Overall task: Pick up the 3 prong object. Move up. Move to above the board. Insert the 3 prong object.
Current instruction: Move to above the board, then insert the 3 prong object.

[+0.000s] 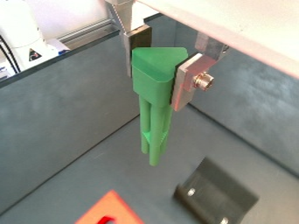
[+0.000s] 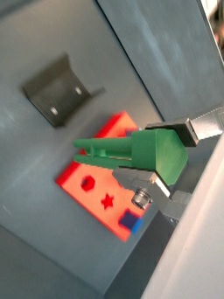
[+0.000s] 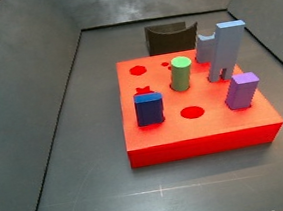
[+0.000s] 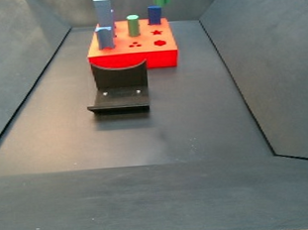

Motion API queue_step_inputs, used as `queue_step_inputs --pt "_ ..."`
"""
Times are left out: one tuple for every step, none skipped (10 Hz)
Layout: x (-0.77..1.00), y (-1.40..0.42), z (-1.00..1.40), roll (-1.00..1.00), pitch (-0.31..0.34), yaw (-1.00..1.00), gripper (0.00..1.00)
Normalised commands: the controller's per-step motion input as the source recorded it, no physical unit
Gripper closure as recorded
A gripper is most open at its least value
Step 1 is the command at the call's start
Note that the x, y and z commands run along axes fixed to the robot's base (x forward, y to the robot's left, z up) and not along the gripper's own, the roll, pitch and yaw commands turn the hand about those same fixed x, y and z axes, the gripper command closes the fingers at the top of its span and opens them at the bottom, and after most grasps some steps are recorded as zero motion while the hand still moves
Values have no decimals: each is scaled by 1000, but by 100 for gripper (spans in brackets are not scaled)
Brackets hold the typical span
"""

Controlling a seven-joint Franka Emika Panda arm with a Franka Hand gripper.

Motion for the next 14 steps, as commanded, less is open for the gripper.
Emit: queue_step_inputs --pt "-80 -1000 26 -3 36 -210 100" --pt "-82 -1000 31 -20 27 -39 100" --pt "-81 -1000 34 -19 25 -25 100" --pt "-74 -1000 41 -18 26 -7 100" --pt "-65 -1000 43 -13 32 -4 100" --pt "-51 -1000 40 4 40 3 100" --pt "-23 -1000 38 -5 52 6 100" --pt "13 -707 29 -4 64 6 100" --pt "30 -461 24 6 70 6 100" --pt "41 -231 23 10 76 7 100" --pt "40 -173 23 13 78 7 100" --pt "57 289 -140 0 84 -680 100" --pt "123 300 -66 0 46 -666 100" --pt "534 254 -23 -54 0 -671 100"
